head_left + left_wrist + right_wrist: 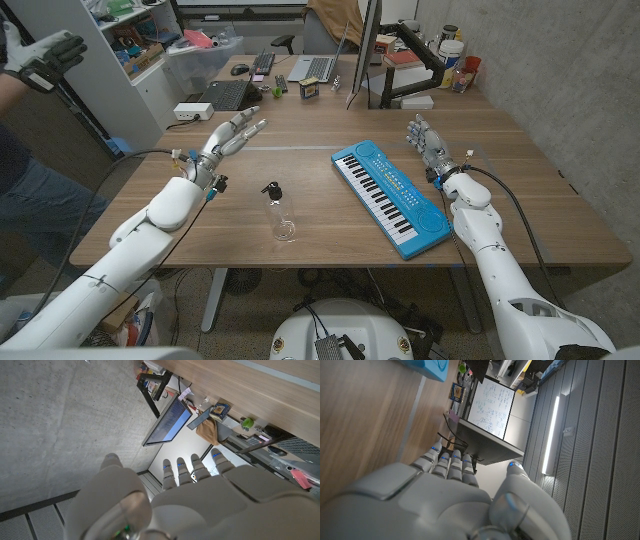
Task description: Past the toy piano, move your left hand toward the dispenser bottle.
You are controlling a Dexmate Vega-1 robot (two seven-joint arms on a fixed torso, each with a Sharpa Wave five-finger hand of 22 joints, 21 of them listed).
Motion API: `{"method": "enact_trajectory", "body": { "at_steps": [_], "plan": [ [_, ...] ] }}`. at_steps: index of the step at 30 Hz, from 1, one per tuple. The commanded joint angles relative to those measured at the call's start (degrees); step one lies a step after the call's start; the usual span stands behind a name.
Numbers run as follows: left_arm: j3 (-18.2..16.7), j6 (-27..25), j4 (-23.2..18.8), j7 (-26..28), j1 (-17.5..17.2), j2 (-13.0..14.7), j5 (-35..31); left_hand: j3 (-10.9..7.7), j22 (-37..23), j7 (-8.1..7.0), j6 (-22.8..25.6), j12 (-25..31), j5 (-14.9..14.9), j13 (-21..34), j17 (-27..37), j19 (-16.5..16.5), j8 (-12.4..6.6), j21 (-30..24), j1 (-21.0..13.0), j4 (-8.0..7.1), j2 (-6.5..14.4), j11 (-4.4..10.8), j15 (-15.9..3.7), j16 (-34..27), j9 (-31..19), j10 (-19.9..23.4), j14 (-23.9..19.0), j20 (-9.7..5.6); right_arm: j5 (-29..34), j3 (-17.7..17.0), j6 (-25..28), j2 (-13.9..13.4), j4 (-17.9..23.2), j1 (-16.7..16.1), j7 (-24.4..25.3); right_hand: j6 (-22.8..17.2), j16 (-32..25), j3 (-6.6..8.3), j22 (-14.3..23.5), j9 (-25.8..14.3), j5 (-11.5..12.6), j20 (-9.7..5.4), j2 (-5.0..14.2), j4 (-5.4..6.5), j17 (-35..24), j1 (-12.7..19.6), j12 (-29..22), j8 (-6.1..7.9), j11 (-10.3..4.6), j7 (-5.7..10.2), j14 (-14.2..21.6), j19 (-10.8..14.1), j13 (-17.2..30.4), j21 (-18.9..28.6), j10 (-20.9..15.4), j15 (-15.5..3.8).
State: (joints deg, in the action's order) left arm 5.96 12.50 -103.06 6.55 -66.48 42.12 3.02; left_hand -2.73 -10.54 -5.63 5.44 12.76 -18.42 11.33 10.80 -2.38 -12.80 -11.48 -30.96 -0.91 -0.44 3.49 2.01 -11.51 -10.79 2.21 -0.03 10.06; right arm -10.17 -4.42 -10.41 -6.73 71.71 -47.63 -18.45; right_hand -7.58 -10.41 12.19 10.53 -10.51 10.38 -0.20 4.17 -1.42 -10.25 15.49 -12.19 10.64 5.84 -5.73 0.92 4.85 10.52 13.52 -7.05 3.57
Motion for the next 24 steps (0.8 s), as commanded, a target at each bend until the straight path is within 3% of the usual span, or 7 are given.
{"method": "enact_trajectory", "body": {
  "at_steps": [1, 16, 24],
  "plan": [
    [0.7, -1.3, -2.1, 0.7, 0.4, 1.7, -3.7, -0.08, -0.1, -0.30, 0.3, 0.2, 0.0, 0.3, 0.2, 0.3, -0.18, -0.5, -0.6, 0.22, 0.1, 0.38, 0.19, -0.1, -0.2, 0.2, -0.2, 0.43, -0.1, -0.2, -0.4, -0.2, -1.0, 1.0, -0.6, -0.2, -0.2, 0.00, 0.1, -0.1, 0.2, 0.09, 0.12, -0.18, -0.1, -0.5, 0.0, 0.35, 0.32, 0.12, 0.5, 0.5, 0.1, -0.3, -0.4, 0.12],
    [1.5, -0.9, -4.5, -2.0, 0.5, 4.0, -5.6, -0.03, -0.2, -0.14, 0.6, 0.3, 0.1, 0.3, 0.2, 0.3, -0.06, -0.5, -1.0, 0.37, 0.2, 0.41, 0.18, 0.0, -0.2, 0.4, -0.3, 0.65, -0.2, -0.4, -1.2, -0.2, -2.9, 2.5, -1.4, -0.2, -0.2, -0.05, 0.1, -0.1, 0.2, 0.17, 0.12, -0.21, -0.1, -0.5, 0.1, 0.33, 0.30, 0.24, 0.5, 0.5, 0.1, -0.5, -0.4, 0.18],
    [0.8, -2.7, -7.4, -2.4, -1.1, 5.9, -7.9, 0.01, -0.2, -0.16, 0.5, 0.2, 0.2, 0.4, 0.2, 0.3, 0.06, -0.5, -1.2, 0.40, 0.3, 0.31, 0.28, -0.1, -0.2, 0.2, -0.4, 0.72, -0.2, -0.4, -1.3, -0.1, -3.1, 2.7, -1.7, -0.2, -0.2, -0.08, 0.1, -0.1, 0.2, 0.20, 0.13, -0.21, -0.1, -0.6, 0.0, 0.33, 0.33, 0.24, 0.6, 0.5, 0.1, -0.5, -0.4, 0.20]
  ]
}}
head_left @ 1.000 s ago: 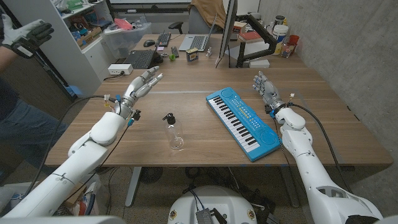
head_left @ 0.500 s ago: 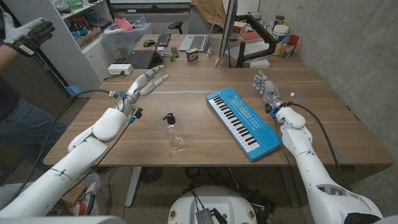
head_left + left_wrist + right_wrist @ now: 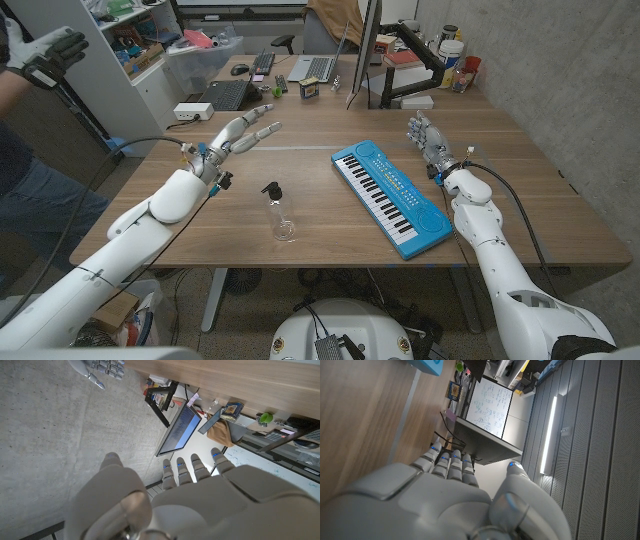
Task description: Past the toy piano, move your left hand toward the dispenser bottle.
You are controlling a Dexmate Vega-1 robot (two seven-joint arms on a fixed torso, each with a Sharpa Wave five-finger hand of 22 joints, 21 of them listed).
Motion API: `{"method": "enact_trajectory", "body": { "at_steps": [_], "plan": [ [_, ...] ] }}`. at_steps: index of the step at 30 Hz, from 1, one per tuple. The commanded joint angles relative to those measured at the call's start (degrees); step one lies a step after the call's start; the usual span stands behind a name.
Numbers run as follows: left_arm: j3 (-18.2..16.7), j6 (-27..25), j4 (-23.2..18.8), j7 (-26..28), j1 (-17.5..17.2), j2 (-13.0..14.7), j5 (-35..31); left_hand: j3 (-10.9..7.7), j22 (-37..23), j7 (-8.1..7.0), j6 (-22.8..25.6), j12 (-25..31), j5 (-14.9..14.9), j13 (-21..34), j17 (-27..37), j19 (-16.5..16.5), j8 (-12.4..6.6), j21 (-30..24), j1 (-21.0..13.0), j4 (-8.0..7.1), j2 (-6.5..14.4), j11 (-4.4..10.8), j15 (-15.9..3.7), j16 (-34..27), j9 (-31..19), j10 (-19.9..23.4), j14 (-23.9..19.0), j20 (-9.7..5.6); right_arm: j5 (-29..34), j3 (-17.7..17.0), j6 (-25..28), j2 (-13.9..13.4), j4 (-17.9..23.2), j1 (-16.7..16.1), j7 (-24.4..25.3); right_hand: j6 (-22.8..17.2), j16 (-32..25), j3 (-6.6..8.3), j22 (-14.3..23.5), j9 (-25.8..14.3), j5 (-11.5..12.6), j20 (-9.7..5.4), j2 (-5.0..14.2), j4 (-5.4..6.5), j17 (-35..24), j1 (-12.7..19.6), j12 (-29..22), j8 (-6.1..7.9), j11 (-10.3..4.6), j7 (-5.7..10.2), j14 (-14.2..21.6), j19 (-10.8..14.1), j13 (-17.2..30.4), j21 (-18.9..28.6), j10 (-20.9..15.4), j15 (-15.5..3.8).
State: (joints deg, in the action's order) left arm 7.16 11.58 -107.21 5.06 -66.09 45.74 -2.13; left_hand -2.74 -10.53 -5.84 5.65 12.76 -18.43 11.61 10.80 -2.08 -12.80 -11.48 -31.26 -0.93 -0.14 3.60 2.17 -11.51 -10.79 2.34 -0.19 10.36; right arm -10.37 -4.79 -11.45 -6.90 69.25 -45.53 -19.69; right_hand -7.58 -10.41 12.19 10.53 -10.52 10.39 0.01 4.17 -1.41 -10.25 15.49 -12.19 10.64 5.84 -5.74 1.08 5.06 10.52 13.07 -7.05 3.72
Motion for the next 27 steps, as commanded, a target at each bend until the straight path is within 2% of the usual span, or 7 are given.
{"method": "enact_trajectory", "body": {
  "at_steps": [1, 12, 27],
  "plan": [
    [-0.7, -1.9, -3.6, -1.0, -1.9, 2.5, -3.0, 0.02, -0.2, 0.07, 0.3, 0.2, 0.2, 0.1, 0.2, 0.0, 0.07, -0.5, -0.9, 0.42, 0.0, 0.30, 0.11, -0.1, -0.2, 0.0, -0.3, 0.50, -0.1, 0.0, -0.2, 0.1, -0.6, 0.6, -0.5, -0.2, -0.3, -0.09, 0.1, -0.1, 0.2, 0.00, 0.13, -0.21, -0.1, -0.6, 0.1, 0.33, 0.33, 0.25, 0.4, 0.3, 0.1, -0.1, -0.4, 0.04],
    [-3.8, -3.4, -7.3, -0.8, -6.3, 3.8, -5.0, 0.09, -0.2, 0.16, 0.4, 0.1, 0.2, 0.1, 0.3, 0.1, 0.16, -0.5, -1.0, 0.44, 0.1, -0.01, 0.27, -0.1, -0.2, 0.0, -0.3, 0.54, 0.3, 0.5, -0.1, 0.0, 0.3, 0.5, -0.8, -0.2, -0.2, -0.11, 0.1, -0.1, 0.2, 0.04, 0.14, -0.26, -0.1, -0.6, 0.0, 0.33, 0.31, 0.23, 0.5, 0.3, 0.1, -0.1, -0.4, 0.06],
    [-6.6, -5.4, -11.0, -2.3, -9.4, 4.7, -8.3, 0.17, -0.2, 0.19, 0.4, 0.1, 0.3, 0.1, 0.3, 0.4, 0.30, -0.6, -1.2, 0.48, 0.2, 0.03, 0.22, -0.1, -0.3, -0.1, -0.6, 0.56, 0.3, 0.6, 0.1, -0.3, 1.5, 0.0, -0.7, -0.2, -0.2, -0.14, 0.1, -0.1, 0.2, 0.05, 0.18, -0.31, -0.1, -0.6, 0.1, 0.34, 0.31, 0.18, 0.5, 0.4, 0.1, -0.2, -0.4, 0.02]
  ]
}}
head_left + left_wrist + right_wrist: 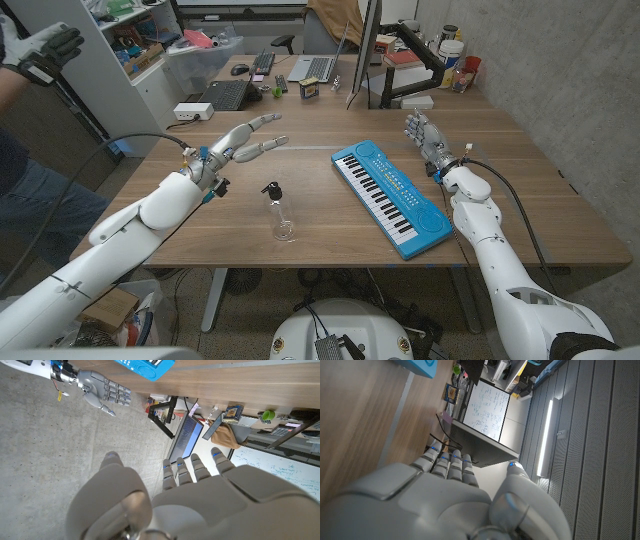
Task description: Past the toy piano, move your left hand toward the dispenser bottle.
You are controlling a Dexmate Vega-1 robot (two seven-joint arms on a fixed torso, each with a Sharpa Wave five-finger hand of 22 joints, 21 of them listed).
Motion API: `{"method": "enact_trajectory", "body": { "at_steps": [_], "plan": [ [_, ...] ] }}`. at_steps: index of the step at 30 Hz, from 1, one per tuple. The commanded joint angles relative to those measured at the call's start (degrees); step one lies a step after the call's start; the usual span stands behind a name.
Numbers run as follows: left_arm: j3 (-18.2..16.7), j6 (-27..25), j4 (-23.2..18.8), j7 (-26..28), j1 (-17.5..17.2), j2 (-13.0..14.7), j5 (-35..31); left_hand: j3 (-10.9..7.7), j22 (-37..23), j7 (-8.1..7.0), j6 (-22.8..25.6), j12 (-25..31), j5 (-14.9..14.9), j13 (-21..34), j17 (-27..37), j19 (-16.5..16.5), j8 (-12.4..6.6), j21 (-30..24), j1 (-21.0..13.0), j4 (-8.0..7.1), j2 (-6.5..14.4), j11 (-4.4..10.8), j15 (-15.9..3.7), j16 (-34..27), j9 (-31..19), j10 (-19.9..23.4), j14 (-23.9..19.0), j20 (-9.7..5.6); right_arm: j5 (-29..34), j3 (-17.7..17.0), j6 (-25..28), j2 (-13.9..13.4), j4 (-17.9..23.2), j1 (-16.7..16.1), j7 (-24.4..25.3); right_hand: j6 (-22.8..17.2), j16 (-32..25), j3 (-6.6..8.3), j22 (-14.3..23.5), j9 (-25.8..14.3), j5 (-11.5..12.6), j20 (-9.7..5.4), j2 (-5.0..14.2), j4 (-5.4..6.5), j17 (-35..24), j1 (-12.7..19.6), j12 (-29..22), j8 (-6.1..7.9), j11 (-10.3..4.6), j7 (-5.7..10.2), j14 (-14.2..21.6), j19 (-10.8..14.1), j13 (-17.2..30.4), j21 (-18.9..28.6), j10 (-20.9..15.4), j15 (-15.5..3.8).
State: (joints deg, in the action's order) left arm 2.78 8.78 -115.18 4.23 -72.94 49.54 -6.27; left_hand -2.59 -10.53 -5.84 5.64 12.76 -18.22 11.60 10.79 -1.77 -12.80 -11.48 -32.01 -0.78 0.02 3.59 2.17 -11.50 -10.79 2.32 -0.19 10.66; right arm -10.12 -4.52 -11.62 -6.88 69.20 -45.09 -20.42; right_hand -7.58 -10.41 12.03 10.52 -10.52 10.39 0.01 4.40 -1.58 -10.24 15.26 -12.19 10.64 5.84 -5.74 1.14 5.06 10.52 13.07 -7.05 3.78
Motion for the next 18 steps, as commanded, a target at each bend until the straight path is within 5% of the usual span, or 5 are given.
{"method": "enact_trajectory", "body": {
  "at_steps": [1, 18],
  "plan": [
    [-2.4, -2.7, -3.2, -1.6, -2.7, 0.9, -4.2, 0.02, -0.2, 0.18, 0.4, 0.1, 0.1, 0.1, 0.3, 0.0, 0.32, -0.6, -0.5, 0.34, 0.0, 0.06, 0.22, -0.1, -0.3, 0.0, -0.6, 0.29, 0.1, 0.3, 0.3, -0.3, 1.7, -0.6, 0.1, -0.2, -0.2, 0.02, 0.1, -0.1, 0.2, 0.07, -0.05, -0.15, -0.1, -0.4, 0.1, 0.34, 0.30, 0.23, 0.4, 0.4, 0.1, -0.3, -0.4, -0.03],
    [-2.4, -2.8, -5.1, -4.2, -2.3, 1.9, -7.8, 0.14, -0.2, 0.21, 0.2, 0.0, 0.1, 0.2, 0.4, 0.2, 0.55, -0.6, -0.7, 0.36, 0.1, -0.09, 0.34, -0.1, -0.3, -0.1, -0.6, 0.19, -0.2, 0.1, 0.7, -0.9, 3.4, -1.5, 0.3, -0.2, -0.2, -0.01, 0.1, -0.1, 0.2, 0.06, -0.04, -0.21, -0.1, -0.4, 0.1, 0.36, 0.27, 0.25, 0.4, 0.4, 0.1, -0.3, -0.5, -0.04]
  ]
}}
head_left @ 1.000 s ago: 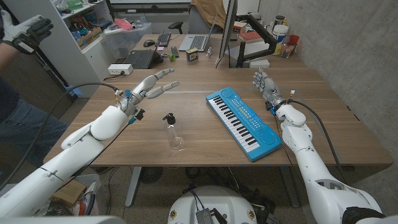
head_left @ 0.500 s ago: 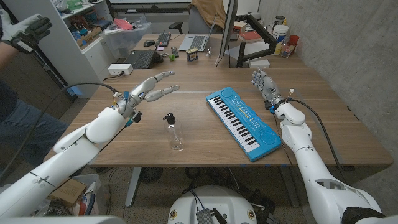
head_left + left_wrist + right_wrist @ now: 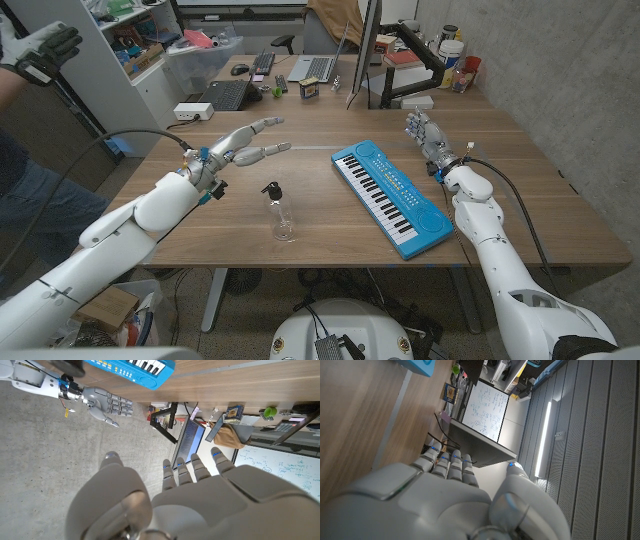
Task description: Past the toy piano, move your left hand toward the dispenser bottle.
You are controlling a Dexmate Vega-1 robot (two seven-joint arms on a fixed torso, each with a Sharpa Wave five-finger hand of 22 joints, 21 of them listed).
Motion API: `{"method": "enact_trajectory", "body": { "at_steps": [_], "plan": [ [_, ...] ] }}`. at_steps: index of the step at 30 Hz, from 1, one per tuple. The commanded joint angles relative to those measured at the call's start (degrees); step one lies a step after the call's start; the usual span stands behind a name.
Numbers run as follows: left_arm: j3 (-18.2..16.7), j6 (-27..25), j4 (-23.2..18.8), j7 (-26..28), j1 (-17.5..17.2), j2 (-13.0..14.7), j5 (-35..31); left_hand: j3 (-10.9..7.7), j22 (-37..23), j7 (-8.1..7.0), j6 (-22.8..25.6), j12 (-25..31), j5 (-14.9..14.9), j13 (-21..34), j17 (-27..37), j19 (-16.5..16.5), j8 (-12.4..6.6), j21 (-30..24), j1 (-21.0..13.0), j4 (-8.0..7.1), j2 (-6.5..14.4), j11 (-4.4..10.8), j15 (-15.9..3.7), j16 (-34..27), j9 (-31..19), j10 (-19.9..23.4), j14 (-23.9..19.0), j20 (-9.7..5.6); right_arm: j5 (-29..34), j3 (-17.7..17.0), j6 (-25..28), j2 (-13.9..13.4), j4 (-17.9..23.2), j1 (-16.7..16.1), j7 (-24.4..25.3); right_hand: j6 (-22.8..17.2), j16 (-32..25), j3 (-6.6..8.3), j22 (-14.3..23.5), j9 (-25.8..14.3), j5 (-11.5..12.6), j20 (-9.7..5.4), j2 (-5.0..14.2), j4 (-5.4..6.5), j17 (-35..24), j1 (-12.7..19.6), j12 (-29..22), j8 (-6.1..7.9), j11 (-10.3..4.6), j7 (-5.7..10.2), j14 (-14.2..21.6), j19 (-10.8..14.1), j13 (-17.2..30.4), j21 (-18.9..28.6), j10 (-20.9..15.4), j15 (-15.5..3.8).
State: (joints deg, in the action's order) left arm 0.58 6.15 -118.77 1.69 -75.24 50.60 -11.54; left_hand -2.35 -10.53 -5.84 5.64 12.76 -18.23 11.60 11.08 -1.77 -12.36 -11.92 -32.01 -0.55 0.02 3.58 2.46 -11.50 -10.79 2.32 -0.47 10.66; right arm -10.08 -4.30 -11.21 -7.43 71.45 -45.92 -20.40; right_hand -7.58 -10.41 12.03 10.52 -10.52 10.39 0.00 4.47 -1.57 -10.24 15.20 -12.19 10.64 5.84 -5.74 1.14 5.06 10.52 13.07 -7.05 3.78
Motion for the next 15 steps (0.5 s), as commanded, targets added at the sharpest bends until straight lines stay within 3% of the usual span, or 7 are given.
{"method": "enact_trajectory", "body": {
  "at_steps": [1, 15],
  "plan": [
    [-0.2, -0.1, -1.6, -1.9, 0.1, 0.9, -2.7, -0.08, -0.2, 0.21, 0.2, 0.0, 0.1, 0.2, 0.1, 0.2, 0.11, -0.2, -0.7, 0.13, 0.1, -0.07, 0.01, -0.1, -0.3, -0.1, -0.3, 0.25, -0.2, -0.2, 0.3, -0.4, 1.3, -0.8, 0.4, -0.2, -0.2, -0.01, 0.1, -0.1, 0.2, 0.06, -0.10, -0.22, -0.1, -0.3, 0.1, 0.35, 0.25, 0.24, 0.4, 0.4, 0.1, -0.3, -0.5, -0.05],
    [0.2, -0.2, -2.8, -3.3, 0.2, 1.2, -4.3, 0.01, -0.2, 0.22, 0.1, -0.1, 0.2, 0.2, 0.1, 0.2, 0.25, -0.1, -0.8, 0.13, 0.2, 0.03, 0.13, 0.0, -0.3, -0.3, -0.1, 0.35, -0.6, -0.3, -0.1, -0.6, 0.4, -0.3, 0.2, -0.3, -0.2, -0.03, 0.1, -0.1, 0.2, 0.10, -0.07, -0.26, -0.1, -0.3, 0.1, 0.37, 0.26, 0.23, 0.5, 0.4, 0.1, -0.4, -0.5, -0.01]
  ]
}}
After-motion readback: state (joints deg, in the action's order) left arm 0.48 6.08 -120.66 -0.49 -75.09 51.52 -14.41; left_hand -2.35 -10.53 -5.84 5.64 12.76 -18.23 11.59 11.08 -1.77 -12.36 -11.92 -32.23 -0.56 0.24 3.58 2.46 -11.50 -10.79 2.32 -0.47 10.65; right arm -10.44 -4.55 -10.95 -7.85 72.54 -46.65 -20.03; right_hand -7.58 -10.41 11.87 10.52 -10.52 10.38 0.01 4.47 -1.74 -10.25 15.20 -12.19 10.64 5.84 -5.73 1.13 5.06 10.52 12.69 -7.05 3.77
